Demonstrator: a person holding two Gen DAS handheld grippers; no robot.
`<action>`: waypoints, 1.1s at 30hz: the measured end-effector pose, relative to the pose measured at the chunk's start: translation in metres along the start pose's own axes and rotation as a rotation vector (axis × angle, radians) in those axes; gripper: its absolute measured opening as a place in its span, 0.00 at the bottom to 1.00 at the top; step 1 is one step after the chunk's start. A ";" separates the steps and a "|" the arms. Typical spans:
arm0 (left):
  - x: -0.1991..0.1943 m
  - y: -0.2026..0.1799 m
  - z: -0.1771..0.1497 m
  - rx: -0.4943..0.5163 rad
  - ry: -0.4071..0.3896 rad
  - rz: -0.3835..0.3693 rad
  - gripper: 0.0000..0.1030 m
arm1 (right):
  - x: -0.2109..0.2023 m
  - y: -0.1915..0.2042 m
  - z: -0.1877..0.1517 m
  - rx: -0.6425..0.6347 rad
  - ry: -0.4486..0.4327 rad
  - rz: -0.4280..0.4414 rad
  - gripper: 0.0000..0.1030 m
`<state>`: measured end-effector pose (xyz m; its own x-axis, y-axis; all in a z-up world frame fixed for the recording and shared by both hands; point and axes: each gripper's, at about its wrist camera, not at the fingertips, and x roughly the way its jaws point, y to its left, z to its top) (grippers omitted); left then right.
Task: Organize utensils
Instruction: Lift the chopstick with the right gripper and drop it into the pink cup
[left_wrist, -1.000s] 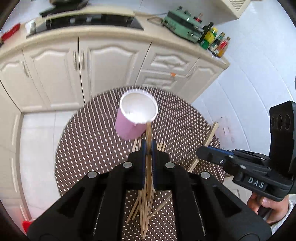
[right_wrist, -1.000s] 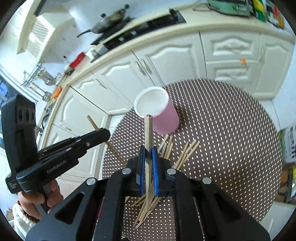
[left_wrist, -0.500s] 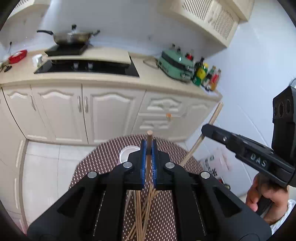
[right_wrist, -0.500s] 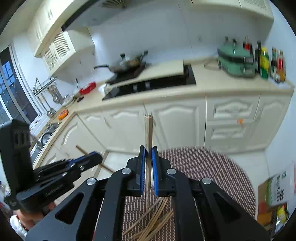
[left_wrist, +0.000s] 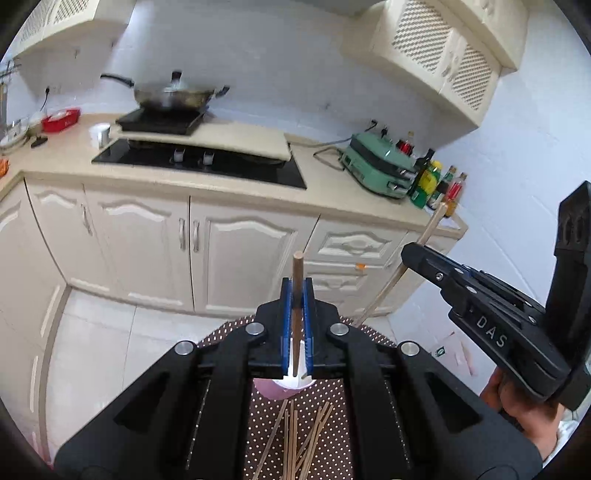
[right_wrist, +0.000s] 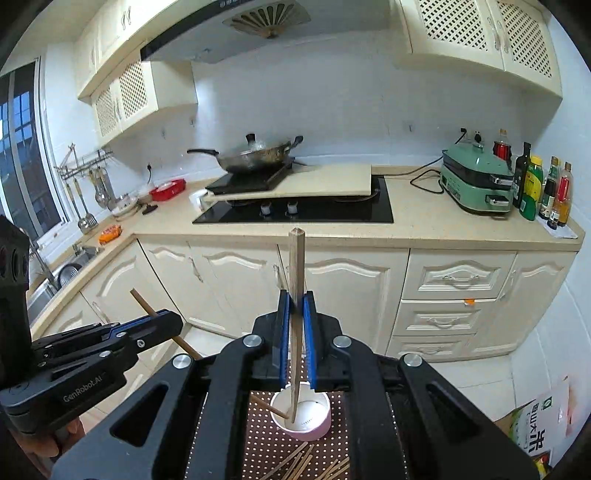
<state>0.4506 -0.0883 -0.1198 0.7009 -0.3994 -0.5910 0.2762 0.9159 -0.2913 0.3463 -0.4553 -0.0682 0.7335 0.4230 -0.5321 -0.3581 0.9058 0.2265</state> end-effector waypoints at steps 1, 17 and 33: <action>0.006 0.002 -0.004 -0.003 0.015 0.003 0.06 | 0.003 0.000 -0.002 0.005 0.006 0.000 0.06; 0.061 0.016 -0.055 -0.008 0.223 -0.001 0.06 | 0.039 -0.016 -0.064 0.124 0.244 0.014 0.06; 0.059 0.022 -0.076 -0.002 0.280 0.021 0.57 | 0.035 -0.023 -0.084 0.234 0.301 0.017 0.19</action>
<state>0.4479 -0.0952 -0.2182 0.4972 -0.3767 -0.7816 0.2624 0.9239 -0.2784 0.3320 -0.4632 -0.1607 0.5138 0.4438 -0.7342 -0.2017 0.8943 0.3994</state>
